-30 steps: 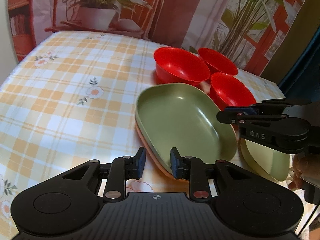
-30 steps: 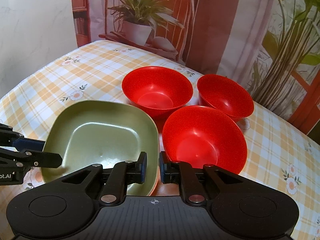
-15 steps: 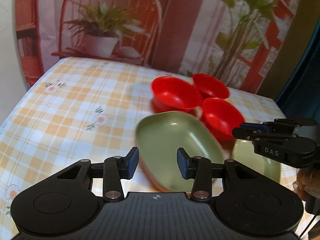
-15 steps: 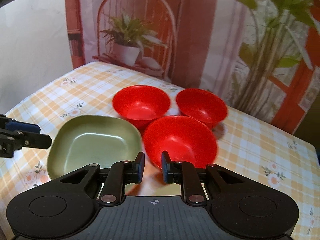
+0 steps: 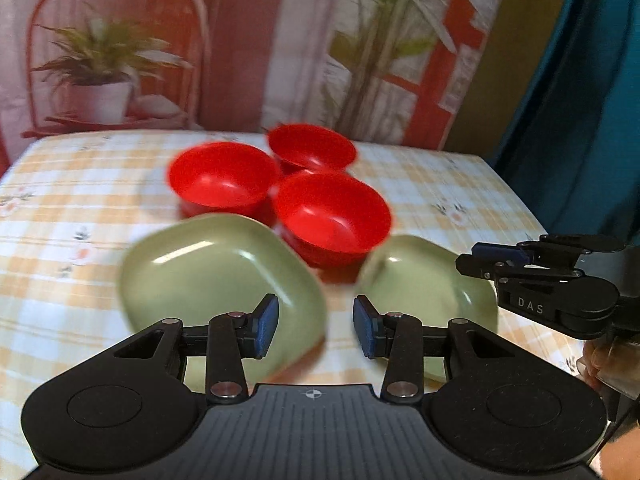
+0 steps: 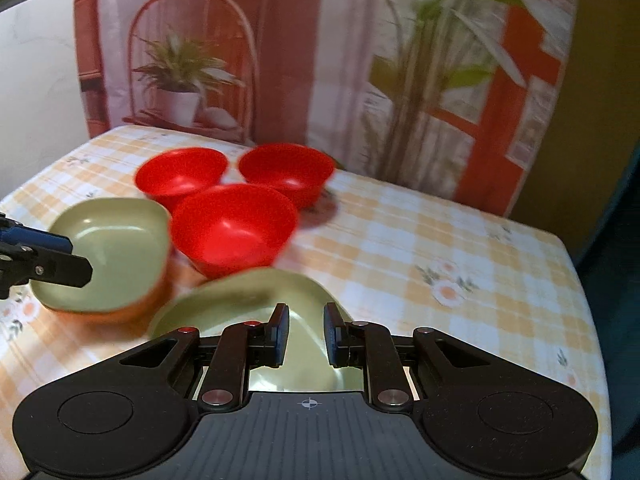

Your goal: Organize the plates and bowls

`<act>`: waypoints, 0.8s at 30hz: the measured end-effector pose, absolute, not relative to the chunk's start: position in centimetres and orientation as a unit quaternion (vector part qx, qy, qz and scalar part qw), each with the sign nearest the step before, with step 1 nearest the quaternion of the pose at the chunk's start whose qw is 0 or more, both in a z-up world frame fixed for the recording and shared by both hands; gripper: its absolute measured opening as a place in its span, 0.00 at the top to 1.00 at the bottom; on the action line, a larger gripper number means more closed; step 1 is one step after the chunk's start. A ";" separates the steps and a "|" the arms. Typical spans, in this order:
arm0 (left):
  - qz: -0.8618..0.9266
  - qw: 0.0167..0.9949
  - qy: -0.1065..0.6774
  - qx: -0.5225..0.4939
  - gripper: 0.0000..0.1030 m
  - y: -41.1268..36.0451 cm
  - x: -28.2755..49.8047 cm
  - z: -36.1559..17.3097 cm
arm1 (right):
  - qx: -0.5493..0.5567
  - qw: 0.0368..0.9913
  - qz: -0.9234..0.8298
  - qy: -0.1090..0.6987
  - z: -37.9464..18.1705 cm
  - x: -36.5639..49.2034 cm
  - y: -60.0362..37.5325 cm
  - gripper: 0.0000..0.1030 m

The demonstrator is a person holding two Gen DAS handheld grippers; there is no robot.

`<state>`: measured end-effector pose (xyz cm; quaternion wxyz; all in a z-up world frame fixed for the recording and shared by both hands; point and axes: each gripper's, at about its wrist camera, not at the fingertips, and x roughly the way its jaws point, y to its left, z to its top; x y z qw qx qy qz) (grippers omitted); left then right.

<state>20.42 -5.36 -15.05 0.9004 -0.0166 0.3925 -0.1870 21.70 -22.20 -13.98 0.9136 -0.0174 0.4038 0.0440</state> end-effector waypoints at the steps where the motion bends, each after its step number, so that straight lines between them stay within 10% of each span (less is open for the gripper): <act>1: -0.190 0.897 0.399 -0.016 0.59 -5.9 20.5 -15.4 | -0.014 0.913 0.042 0.405 -14.2 21.4 -22.6 0.83; 24: -0.149 0.879 0.452 -0.040 0.61 -10.4 20.5 -19.0 | 0.085 0.910 0.012 0.405 -18.5 21.7 -28.3 0.80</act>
